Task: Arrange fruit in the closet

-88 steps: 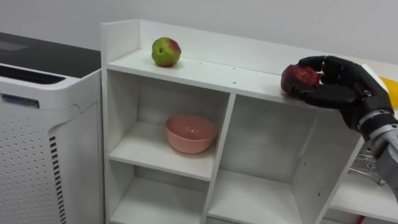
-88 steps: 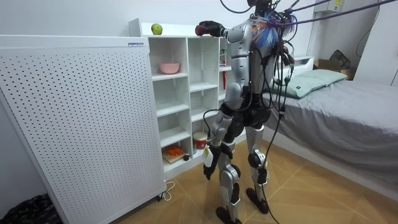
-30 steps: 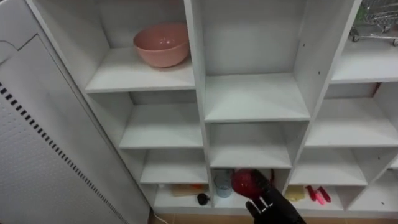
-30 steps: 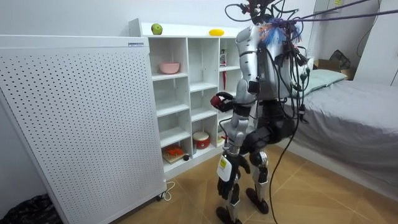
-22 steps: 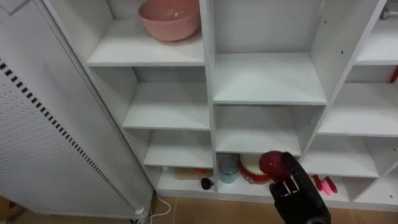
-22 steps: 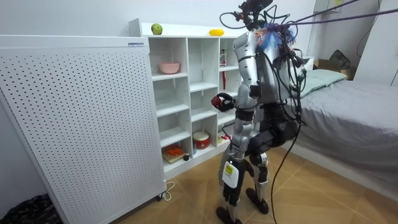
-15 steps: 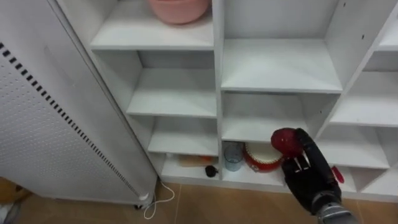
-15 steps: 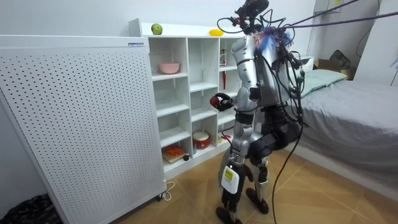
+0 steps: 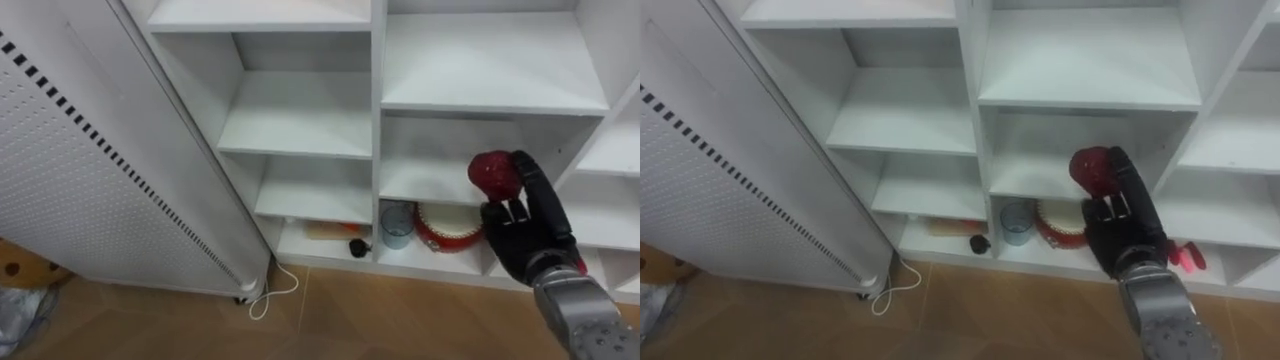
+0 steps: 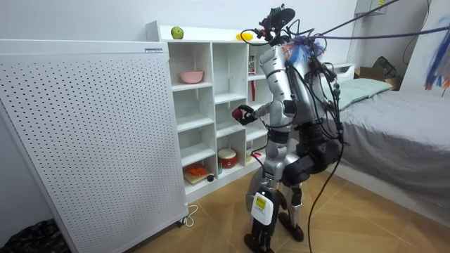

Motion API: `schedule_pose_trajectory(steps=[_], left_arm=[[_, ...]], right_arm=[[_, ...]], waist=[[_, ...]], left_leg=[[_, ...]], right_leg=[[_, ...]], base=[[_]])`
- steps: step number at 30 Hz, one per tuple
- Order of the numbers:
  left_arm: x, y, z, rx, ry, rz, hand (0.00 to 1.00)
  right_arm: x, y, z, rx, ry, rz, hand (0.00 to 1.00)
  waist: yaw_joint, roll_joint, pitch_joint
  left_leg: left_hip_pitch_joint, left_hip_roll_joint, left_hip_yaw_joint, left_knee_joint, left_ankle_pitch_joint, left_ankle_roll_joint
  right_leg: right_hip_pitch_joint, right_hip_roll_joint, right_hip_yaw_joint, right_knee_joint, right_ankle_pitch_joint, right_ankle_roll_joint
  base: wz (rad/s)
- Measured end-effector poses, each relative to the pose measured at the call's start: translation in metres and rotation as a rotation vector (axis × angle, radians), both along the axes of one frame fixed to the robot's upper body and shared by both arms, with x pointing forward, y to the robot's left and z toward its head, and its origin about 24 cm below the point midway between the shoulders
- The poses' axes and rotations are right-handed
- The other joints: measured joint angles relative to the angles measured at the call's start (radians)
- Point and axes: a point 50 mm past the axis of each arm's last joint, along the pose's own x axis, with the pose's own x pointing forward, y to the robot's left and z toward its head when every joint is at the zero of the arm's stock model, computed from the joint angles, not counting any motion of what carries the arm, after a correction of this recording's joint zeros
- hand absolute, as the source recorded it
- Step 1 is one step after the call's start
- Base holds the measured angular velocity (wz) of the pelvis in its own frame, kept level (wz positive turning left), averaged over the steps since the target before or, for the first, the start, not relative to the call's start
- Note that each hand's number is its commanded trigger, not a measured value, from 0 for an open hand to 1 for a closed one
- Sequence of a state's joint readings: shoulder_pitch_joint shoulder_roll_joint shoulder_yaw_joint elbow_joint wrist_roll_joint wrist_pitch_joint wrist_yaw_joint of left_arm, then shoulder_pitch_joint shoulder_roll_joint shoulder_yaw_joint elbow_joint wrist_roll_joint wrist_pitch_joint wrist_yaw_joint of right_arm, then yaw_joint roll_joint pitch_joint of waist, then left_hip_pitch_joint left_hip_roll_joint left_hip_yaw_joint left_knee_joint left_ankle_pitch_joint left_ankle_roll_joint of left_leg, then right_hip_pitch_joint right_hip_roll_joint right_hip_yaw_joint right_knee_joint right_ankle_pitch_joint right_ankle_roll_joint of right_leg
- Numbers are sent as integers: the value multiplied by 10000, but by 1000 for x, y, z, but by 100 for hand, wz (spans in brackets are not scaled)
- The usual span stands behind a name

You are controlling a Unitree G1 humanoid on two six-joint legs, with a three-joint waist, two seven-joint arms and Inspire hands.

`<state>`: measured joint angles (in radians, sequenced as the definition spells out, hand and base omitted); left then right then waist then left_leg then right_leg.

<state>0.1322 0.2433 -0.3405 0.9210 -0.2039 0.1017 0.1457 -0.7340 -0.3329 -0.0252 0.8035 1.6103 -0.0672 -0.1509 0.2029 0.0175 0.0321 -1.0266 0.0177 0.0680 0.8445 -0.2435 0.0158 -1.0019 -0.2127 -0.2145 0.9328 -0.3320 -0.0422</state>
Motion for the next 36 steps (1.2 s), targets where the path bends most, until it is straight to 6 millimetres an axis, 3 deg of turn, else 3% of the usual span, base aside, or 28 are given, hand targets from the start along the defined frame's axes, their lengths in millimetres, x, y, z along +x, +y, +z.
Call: schedule_pose_trajectory(steps=[5,6,7,8,9,14,17,22,36], left_arm=[[0,1,0,18,-2,52,0],[0,1,0,18,-26,52,0],[-2,1,0,6,-71,37,0],[-7,1,-1,4,-9,79,0],[-11,1,-1,3,75,101,0],[-40,4,-5,42,756,278,0],[-42,4,-5,40,816,274,0],[-49,3,-3,-32,697,422,0],[-58,6,-2,41,650,328,0]], right_arm=[[4,-2,12,257,114,-360,100],[3,-5,14,313,83,-454,69],[3,-10,16,356,51,-679,54],[2,-14,18,496,-20,-863,20],[2,-15,19,569,-60,-951,0],[4,-23,32,998,-378,-1454,0],[3,-27,34,1125,-291,-1600,0],[3,-32,45,1446,-445,-1914,0],[-1,-33,57,1777,423,-2733,0]], waist=[[123,260,-26],[174,287,-36],[264,365,-42],[280,436,-61],[280,472,-62],[320,676,-57],[400,685,-63],[483,691,-67],[510,711,-82]], left_leg=[[-32,-154,-27,4,-12,49],[-27,-170,-26,13,-15,61],[5,-183,-12,40,-31,92],[57,-215,-6,40,-44,118],[94,-239,-7,39,-52,132],[289,-343,103,73,-108,226],[373,-468,132,127,-117,234],[321,-467,92,210,-124,226],[242,-462,25,656,-270,299]], right_leg=[[1,-303,-110,91,-80,40],[10,-319,-105,102,-84,49],[74,-315,-128,107,-99,74],[153,-324,-137,117,-120,108],[187,-342,-126,130,-137,134],[294,-525,-11,357,-307,285],[292,-649,111,601,-491,345],[282,-789,22,705,-578,305],[339,-804,-74,969,-616,295]], base=[[8],[5],[9],[10],[11],[7],[9],[4],[1]])
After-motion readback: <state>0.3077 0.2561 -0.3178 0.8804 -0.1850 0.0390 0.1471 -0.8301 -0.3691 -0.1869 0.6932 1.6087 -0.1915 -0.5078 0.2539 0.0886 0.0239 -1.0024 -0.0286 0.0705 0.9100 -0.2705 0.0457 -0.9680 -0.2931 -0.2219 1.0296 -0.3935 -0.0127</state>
